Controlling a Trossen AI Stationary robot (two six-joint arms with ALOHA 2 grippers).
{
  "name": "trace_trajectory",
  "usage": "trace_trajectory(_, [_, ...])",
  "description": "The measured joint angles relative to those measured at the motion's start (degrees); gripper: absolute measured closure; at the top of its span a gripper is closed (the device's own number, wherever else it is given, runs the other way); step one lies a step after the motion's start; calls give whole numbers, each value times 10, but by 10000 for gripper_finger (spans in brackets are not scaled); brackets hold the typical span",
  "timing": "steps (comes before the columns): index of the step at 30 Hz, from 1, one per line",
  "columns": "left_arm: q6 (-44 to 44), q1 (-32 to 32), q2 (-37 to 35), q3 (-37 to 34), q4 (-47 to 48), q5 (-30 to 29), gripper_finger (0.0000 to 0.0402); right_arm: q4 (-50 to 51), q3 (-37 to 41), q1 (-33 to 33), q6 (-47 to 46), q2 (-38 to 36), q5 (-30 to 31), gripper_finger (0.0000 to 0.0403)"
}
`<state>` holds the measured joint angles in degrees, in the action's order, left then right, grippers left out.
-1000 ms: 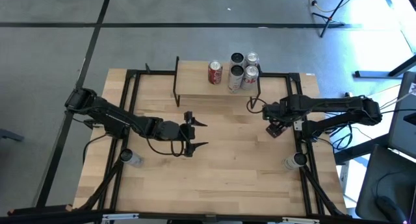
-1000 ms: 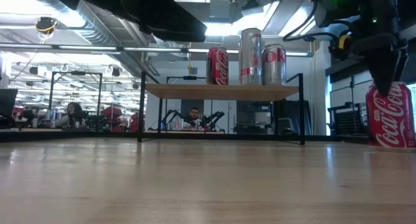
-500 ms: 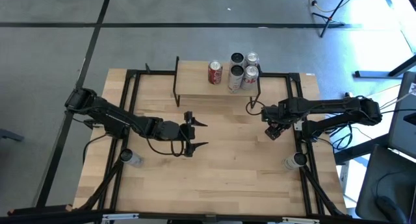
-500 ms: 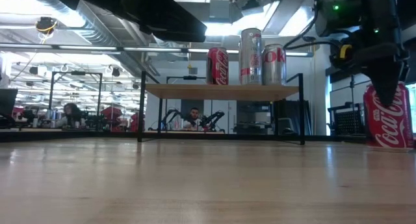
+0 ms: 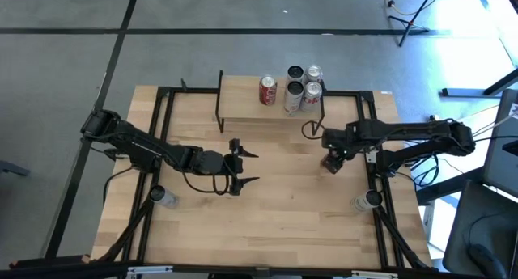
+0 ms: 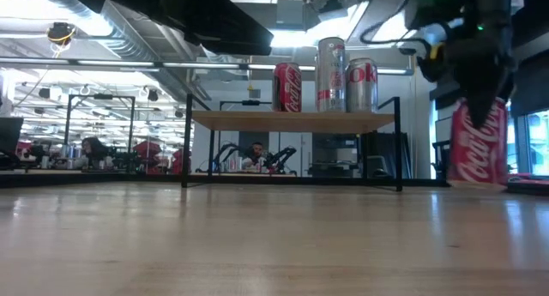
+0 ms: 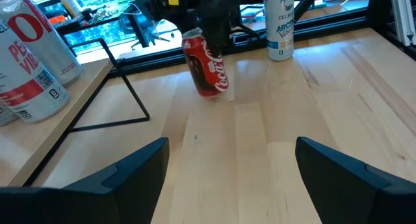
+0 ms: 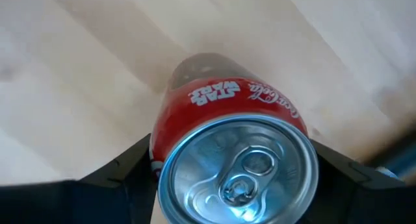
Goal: Place canned beverage on shelf
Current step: Put the black-red soda can on the shelf aligned with the other black-red soda can
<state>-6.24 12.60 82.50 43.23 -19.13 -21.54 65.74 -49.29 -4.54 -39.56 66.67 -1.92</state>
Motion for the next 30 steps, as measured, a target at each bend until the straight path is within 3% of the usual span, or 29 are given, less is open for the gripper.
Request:
trace_trajectory(6, [-1,0,0,0,0,0,83,-76,-35,51,6,31,-7,134])
trace_trajectory(13, [-1,0,0,0,-3,1,83,-89,-109,97,33,147,9,134])
trace_trajectory(21, [3,0,0,0,-1,1,83,-65,-228,98,105,279,8,134])
trace_trajectory(30, [15,0,0,0,7,2,83,-61,-295,98,144,348,9,134])
